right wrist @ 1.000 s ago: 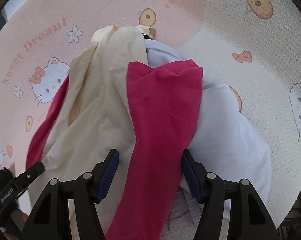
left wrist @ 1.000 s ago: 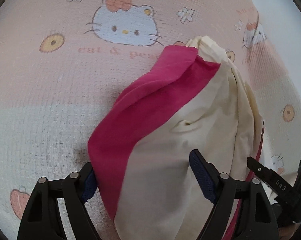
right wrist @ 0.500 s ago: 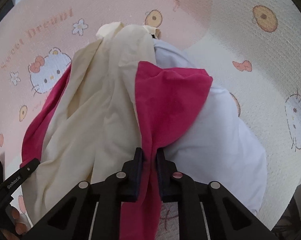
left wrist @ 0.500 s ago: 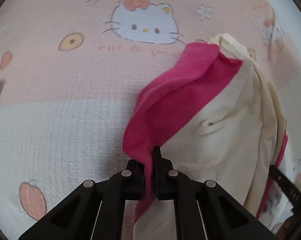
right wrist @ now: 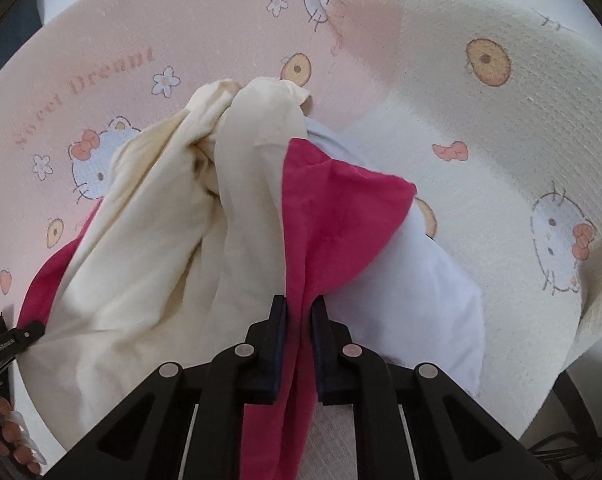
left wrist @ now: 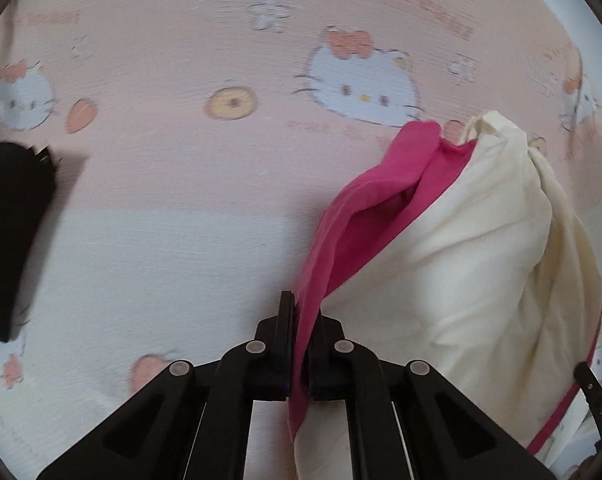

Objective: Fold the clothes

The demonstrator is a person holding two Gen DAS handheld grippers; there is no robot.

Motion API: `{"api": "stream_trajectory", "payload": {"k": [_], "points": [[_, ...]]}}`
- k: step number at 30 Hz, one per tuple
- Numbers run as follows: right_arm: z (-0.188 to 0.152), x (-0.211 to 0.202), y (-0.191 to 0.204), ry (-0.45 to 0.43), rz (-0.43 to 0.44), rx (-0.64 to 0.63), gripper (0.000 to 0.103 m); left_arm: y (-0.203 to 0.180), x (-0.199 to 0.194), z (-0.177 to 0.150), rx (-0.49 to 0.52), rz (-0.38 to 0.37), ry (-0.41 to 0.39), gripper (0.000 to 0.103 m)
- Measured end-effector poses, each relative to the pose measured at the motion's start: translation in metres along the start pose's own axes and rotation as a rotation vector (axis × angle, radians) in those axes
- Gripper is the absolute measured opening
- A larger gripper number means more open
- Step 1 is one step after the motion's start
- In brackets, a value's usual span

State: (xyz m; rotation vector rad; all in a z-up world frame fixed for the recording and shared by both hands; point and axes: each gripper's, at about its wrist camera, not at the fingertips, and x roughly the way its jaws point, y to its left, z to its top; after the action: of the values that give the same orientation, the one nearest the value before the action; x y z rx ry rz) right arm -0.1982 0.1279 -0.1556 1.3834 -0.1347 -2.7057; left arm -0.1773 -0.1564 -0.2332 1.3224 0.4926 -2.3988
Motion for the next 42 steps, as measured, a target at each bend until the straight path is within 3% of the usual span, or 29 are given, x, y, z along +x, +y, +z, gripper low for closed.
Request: {"api": "stream_trajectory", "payload": {"k": [14, 22, 27, 29, 32, 34, 39, 42], "points": [[-0.040, -0.024, -0.036, 0.032, -0.026, 0.038, 0.009, 0.039, -0.044, -0.044, 0.006, 0.068, 0.019, 0.004], [-0.056, -0.037, -0.039, 0.029, 0.000, 0.048, 0.009, 0.063, -0.054, -0.063, 0.012, 0.035, 0.019, 0.004], [-0.061, -0.035, -0.037, 0.044, -0.009, 0.036, 0.010, 0.057, -0.057, -0.069, 0.073, 0.048, 0.027, 0.004], [-0.062, -0.029, -0.038, 0.052, -0.013, 0.040, 0.010, 0.060, -0.061, -0.068, 0.049, -0.030, 0.007, 0.004], [-0.064, -0.022, -0.040, 0.059, -0.012, 0.043, 0.010, 0.077, -0.073, -0.066, -0.079, -0.230, -0.036, 0.004], [-0.065, -0.021, -0.039, 0.060, -0.014, 0.035, 0.010, 0.089, -0.076, -0.063, -0.167, -0.293, -0.041, 0.004], [-0.064, -0.026, -0.034, 0.074, -0.009, 0.006, 0.013, 0.100, -0.082, -0.055, -0.227, -0.241, -0.050, 0.004], [-0.064, -0.036, -0.030, 0.085, 0.017, 0.006, 0.025, 0.108, -0.085, -0.054, -0.242, -0.236, -0.050, 0.004]]}}
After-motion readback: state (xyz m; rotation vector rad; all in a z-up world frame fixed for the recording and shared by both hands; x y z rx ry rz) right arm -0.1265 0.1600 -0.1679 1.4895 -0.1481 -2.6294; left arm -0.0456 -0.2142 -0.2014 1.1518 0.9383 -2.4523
